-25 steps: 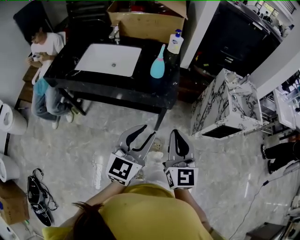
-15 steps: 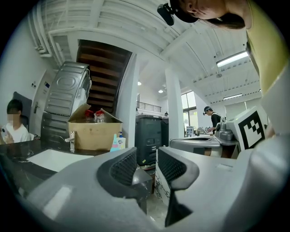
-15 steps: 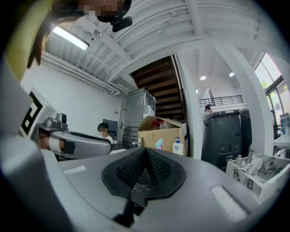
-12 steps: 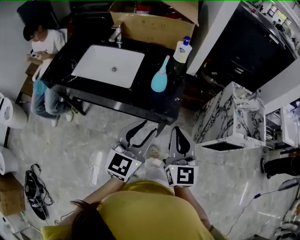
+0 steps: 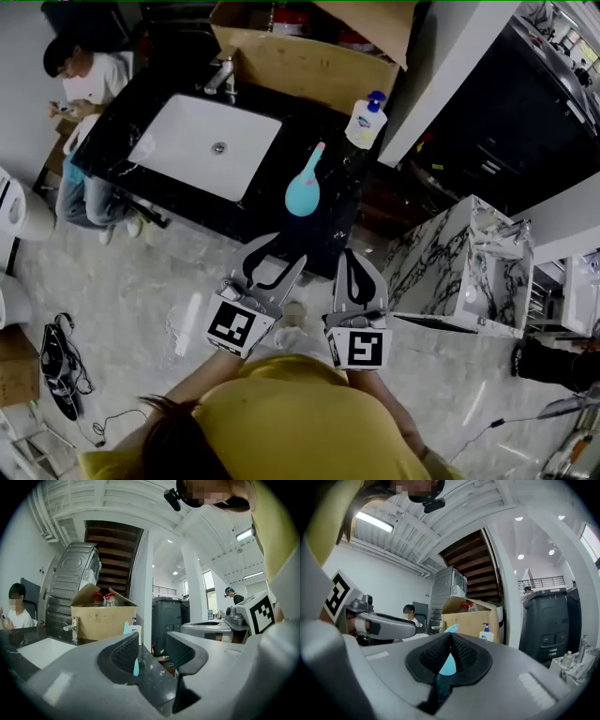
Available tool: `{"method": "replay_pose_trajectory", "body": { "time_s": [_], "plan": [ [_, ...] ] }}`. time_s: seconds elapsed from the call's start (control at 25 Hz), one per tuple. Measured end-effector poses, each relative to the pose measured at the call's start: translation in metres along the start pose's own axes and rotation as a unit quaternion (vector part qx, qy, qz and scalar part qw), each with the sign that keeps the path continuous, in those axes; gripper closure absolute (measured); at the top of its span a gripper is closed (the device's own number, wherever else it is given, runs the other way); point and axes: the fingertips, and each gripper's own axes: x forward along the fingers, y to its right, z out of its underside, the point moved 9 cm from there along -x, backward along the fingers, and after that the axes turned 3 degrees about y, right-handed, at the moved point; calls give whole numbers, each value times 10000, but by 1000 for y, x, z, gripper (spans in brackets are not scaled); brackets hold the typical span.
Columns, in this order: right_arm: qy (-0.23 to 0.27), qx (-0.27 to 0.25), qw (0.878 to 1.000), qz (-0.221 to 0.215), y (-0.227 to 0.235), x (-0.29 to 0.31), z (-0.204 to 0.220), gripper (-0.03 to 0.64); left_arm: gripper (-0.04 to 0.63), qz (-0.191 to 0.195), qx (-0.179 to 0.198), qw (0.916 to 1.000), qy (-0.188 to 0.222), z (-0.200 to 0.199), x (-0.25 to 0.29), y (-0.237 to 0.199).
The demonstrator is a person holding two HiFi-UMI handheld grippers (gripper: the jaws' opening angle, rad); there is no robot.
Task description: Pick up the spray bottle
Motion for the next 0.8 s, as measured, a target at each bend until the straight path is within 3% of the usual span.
{"method": "replay_pose_trajectory", "body": {
  "time_s": [0.44, 0.8],
  "plan": [
    [-132, -6, 9993, -340, 30, 48, 26, 618, 369, -271, -16, 9994, -210, 21, 53, -32],
    [-287, -46, 9989, -376, 28, 77, 36, 618, 302, -127, -27, 9977, -670, 53, 84, -59]
  ]
}}
